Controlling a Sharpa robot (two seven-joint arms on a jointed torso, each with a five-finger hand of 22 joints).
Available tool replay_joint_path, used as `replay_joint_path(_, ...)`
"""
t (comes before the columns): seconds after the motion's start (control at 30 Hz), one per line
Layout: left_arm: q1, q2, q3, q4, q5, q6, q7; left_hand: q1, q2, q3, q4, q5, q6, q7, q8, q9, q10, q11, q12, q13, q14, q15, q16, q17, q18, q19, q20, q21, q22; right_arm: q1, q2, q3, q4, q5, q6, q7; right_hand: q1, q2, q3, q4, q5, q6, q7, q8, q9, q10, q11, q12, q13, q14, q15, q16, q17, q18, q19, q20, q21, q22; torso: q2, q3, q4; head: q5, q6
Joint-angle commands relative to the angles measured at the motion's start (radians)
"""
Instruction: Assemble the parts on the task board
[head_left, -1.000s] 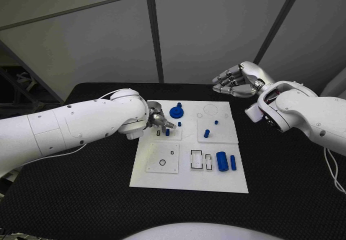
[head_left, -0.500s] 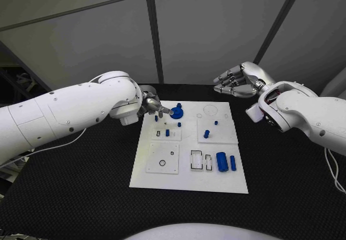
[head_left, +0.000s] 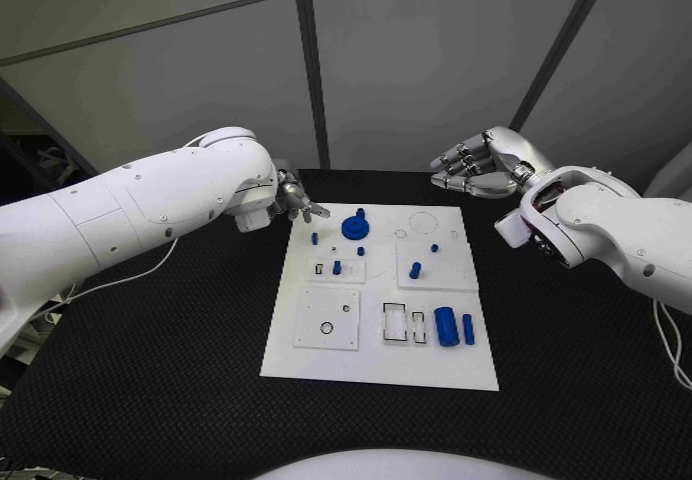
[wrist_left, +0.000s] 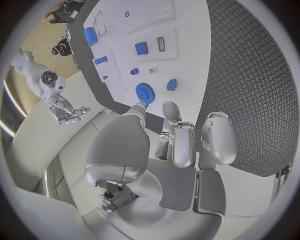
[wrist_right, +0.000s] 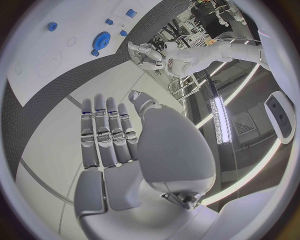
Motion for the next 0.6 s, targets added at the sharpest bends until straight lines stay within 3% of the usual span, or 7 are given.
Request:
replay_joint_path(0.03,0.002,0.015,-0.005,-0.032,0.001,0.050,0.018,0.014,0.002,-0.019,0.008,-0.008,0.014,0.001,-0.016,-0.017,-0.007,0.005,-0.002,-0.007,0.055,0.009,-0.006,0.093,0.017,-0.002,0.005,-0.006,0.000,0.002,0.002,0.001,0.001,0.004,-0.004,0.007,-0.006,-0.003,-0.005,0.000,0.006,0.000,0.006,-0.004,0.001,0.001,0.005,-0.007,-0.002,-0.002,0.006,-0.006,-0.002,0.011,0.000,0.004,-0.005,-0.002,0.000,-0.0009,0.0014,0.000,-0.003)
replay_joint_path(0.33,0.001,0.058,-0.017,-0.102,-0.015,0.075,0.025,0.018,0.008,-0.037,0.021,-0.018,0.024,0.001,-0.027,-0.031,-0.007,0.005,0.003,-0.011,0.055,0.010,-0.004,0.095,0.017,-0.001,0.006,-0.005,0.003,0.002,0.007,0.001,-0.001,0.004,-0.002,0.008,-0.005,-0.002,-0.005,-0.001,0.006,0.000,0.006,-0.004,0.001,0.000,0.005,-0.007,-0.002,-0.002,0.007,-0.007,-0.002,0.012,0.000,0.004,-0.006,-0.003,-0.001,-0.0006,0.0004,0.005,-0.005)
replay_joint_path(0.6,-0.001,0.076,-0.025,-0.120,-0.019,0.086,0.029,0.021,0.009,-0.041,0.023,-0.021,0.028,0.001,-0.029,-0.034,-0.006,0.004,0.005,-0.011,0.055,0.010,-0.003,0.096,0.016,0.001,0.006,-0.003,0.005,0.002,0.009,0.001,-0.002,0.004,-0.002,0.008,-0.005,-0.002,-0.005,-0.001,0.006,0.000,0.006,-0.004,0.001,0.000,0.005,-0.007,-0.002,-0.002,0.007,-0.007,-0.002,0.012,0.000,0.004,-0.006,-0.003,0.000,-0.0002,0.0010,0.004,-0.005)
